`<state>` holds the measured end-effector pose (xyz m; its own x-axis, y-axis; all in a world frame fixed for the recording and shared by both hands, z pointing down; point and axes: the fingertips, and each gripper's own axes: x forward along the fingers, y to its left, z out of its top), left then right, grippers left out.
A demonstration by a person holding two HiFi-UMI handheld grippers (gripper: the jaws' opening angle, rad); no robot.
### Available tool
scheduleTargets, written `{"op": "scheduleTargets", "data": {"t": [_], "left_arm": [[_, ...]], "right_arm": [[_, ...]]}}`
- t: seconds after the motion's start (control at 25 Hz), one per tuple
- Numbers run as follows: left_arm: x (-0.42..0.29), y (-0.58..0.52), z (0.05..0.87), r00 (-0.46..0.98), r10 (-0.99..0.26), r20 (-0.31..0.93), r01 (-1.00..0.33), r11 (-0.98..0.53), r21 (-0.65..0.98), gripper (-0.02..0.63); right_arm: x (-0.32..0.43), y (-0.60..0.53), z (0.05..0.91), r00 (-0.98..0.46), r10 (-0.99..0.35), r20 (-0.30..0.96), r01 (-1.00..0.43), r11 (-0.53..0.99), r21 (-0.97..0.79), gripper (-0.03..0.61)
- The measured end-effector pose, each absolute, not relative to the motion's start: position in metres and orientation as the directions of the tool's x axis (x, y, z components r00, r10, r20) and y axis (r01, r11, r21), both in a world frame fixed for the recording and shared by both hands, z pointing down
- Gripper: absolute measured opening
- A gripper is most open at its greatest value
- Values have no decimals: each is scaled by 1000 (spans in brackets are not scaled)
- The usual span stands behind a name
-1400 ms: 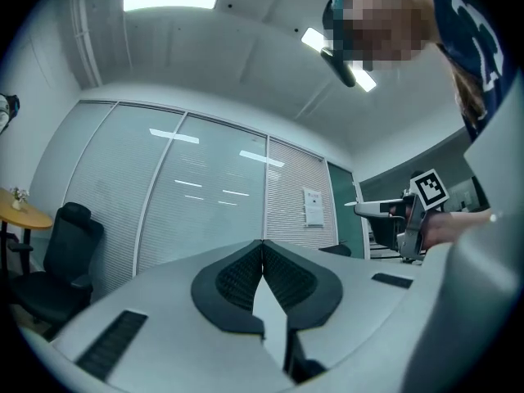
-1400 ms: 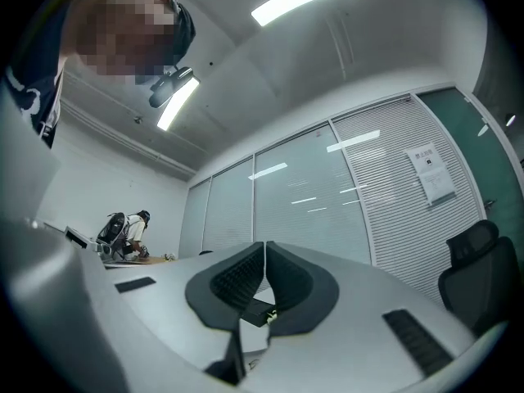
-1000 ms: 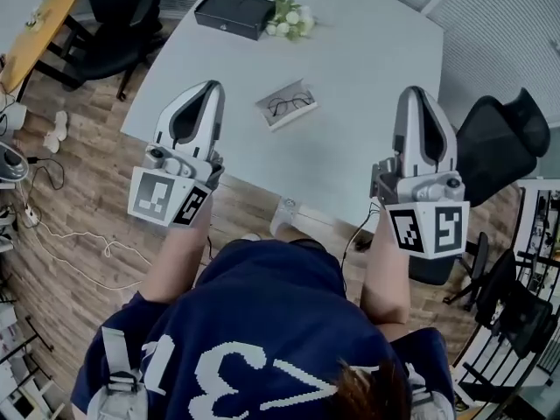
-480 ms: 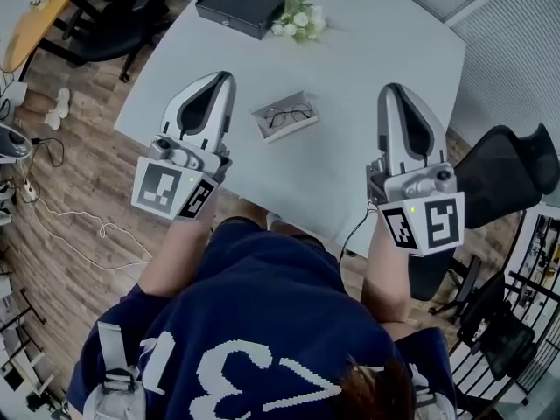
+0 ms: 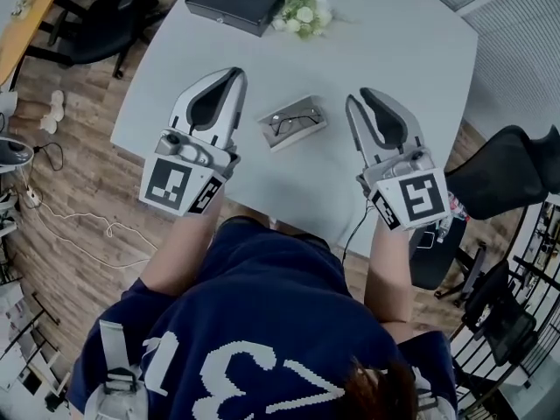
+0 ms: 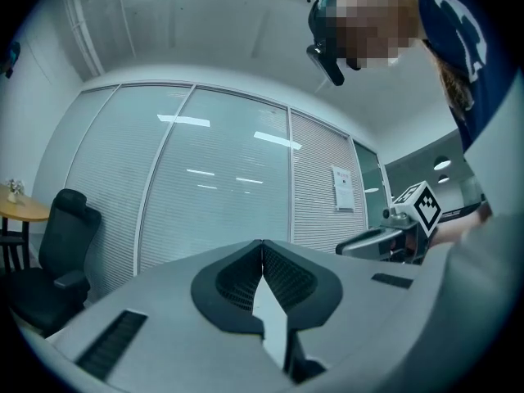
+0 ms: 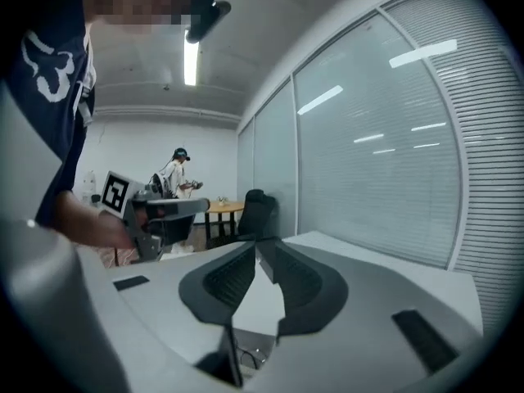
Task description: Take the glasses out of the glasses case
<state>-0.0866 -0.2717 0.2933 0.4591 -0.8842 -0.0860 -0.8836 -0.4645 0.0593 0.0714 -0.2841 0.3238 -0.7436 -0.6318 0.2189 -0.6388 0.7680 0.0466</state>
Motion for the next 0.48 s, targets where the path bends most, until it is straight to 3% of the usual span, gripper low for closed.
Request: {"op": "scheduleTargets", "data": {"t": [0.28,0.48], "left_arm": [[-102,-289,328,461,-887,-22,-882,-460,102,14],[-107,-293,344,469,-883,8,-877,-464,121,15]], "right_arm": [[28,-279,446,-719,-399,570,-451,891,54,127],[17,-275,519,-613,-299,731,-349,933,88,137]]}}
